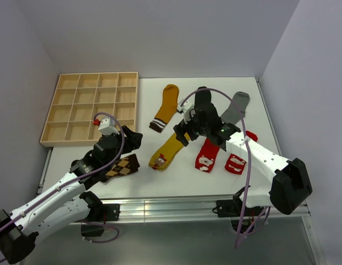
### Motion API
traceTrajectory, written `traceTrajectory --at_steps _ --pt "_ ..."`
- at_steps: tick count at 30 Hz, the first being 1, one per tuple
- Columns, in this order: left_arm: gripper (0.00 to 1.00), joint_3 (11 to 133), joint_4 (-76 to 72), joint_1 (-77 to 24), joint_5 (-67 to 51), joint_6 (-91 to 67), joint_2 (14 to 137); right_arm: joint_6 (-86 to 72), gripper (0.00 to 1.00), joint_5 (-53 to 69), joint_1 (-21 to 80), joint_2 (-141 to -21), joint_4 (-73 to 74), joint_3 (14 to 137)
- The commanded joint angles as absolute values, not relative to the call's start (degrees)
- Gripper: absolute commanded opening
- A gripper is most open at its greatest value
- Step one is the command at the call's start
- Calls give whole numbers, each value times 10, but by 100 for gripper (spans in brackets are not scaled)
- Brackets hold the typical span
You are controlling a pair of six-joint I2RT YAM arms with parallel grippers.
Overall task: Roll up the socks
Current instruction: Roll the sock at the center of the board.
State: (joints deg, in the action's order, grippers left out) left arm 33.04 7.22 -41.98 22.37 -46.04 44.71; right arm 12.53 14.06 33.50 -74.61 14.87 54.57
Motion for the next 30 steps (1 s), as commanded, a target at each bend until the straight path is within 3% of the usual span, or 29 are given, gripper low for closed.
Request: traceTrajectory --at_steps 1,10,14,30 --pt "70 336 66 -418 230 -464 439 135 92 134 335 -723 120 535" --pt "70 341 73 -418 238 -462 432 149 87 121 337 -758 135 549" --pt "74 362 92 -417 256 -468 439 158 80 104 358 -790 145 554" --pt "77 405 149 -393 279 -468 414 147 75 55 516 -874 128 546"
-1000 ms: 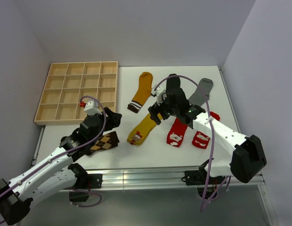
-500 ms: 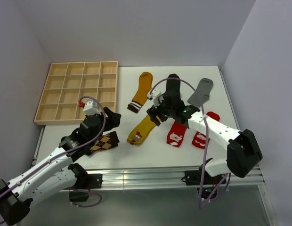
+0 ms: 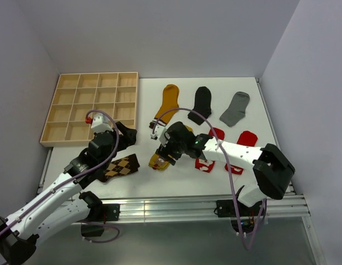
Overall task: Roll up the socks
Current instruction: Roll the sock at the center of the board.
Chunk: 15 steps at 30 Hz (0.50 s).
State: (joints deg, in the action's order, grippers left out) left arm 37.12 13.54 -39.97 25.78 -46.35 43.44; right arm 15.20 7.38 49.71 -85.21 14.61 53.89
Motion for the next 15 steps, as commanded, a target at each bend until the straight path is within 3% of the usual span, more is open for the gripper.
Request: traceTrajectory --at_steps 1,15 --pt "77 409 154 -390 286 -469 410 145 75 54 522 -881 131 548" --pt "76 469 183 -382 298 -441 384 113 75 26 584 -942 120 577"
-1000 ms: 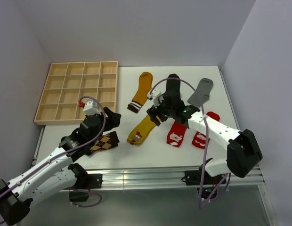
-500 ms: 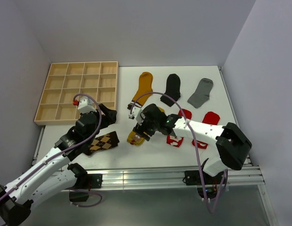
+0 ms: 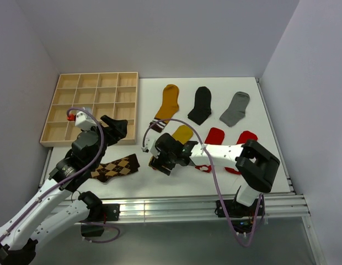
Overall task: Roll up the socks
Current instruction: Roll the sock at the center of the board.
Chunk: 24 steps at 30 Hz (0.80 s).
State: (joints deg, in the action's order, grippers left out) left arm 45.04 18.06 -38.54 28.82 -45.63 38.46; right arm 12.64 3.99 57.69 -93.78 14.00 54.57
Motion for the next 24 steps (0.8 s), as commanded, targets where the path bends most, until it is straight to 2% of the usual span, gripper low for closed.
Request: traceTrajectory --at_steps 1,9,15,18,20,21,22,24 --pt "76 469 182 -382 297 -439 385 111 75 26 589 -944 120 577" --pt "76 457 163 -382 285 -436 401 101 75 23 609 -977 122 592" --pt "76 447 149 -382 279 -432 407 102 69 8 609 -1009 109 599" --pt "75 440 141 -381 277 -429 415 101 59 6 606 -1026 108 602" --pt "75 437 138 -381 279 -426 421 102 47 17 599 -1026 105 597" --pt "75 435 135 -381 279 -425 424 103 42 42 585 -1020 104 594" --pt "75 428 130 -381 277 -421 426 104 31 58 577 -1017 105 593" --pt "73 420 105 -381 265 -414 433 112 24 134 550 -1006 114 594"
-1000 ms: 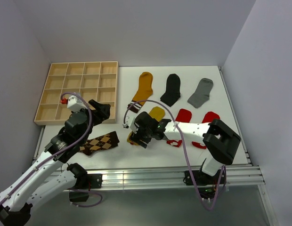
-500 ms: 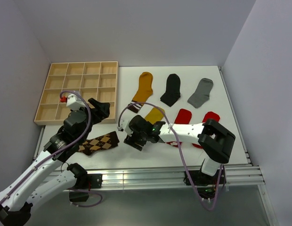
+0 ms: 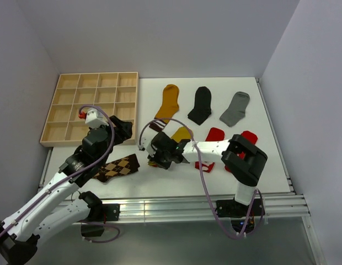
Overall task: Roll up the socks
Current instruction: Roll the sock at the center of the board.
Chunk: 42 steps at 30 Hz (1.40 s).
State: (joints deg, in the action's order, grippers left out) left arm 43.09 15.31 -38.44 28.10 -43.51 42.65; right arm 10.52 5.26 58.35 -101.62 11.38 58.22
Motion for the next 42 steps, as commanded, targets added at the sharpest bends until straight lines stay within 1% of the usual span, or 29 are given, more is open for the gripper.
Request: traceTrajectory --at_steps 1,2,3,4,5,6,8,9,10,11,15,17,19,22,25,30,35,38,42 --pt "71 409 92 -381 257 -401 436 114 18 161 516 -1004 121 594" --pt "70 402 65 -381 249 -395 443 122 16 189 497 -998 127 593" --pt "70 396 49 -381 230 -390 448 130 14 247 477 -996 140 596" --pt "68 382 33 -382 214 -372 455 132 13 285 457 -992 148 599" --pt "67 374 13 -381 196 -364 470 147 13 318 418 -991 160 606" --pt "66 367 -31 -382 163 -359 479 154 13 343 403 -992 184 613" --pt "64 345 -68 -382 134 -344 510 171 12 415 368 -1008 215 640" --pt "63 339 -97 -383 111 -338 523 177 11 445 356 -1017 255 652" --pt "62 330 -116 -383 96 -325 537 188 10 507 343 -1026 274 675" --pt "60 324 -133 -384 84 -318 563 198 10 532 319 -1049 296 685" --pt "60 303 -226 -395 41 -289 640 266 9 607 286 -1103 429 738" --pt "59 301 -270 -400 8 -273 693 295 5 637 280 -1136 467 758" --pt "60 307 -291 -410 -5 -262 726 300 2 650 271 -1157 510 776" --pt "61 305 -332 -416 -35 -258 777 311 2 664 258 -1194 559 794" --pt "61 304 -356 -417 -73 -248 809 287 1 673 241 -1216 566 793" --pt "62 308 -387 -417 -147 -243 842 228 0 655 214 -1221 520 767" --pt "62 326 -381 -435 -190 -233 879 169 0 614 193 -1199 473 740" --pt "63 337 -367 -453 -180 -225 899 160 0 606 190 -1195 464 732" --pt "63 332 -388 -456 -183 -232 914 170 0 613 183 -1203 475 736"
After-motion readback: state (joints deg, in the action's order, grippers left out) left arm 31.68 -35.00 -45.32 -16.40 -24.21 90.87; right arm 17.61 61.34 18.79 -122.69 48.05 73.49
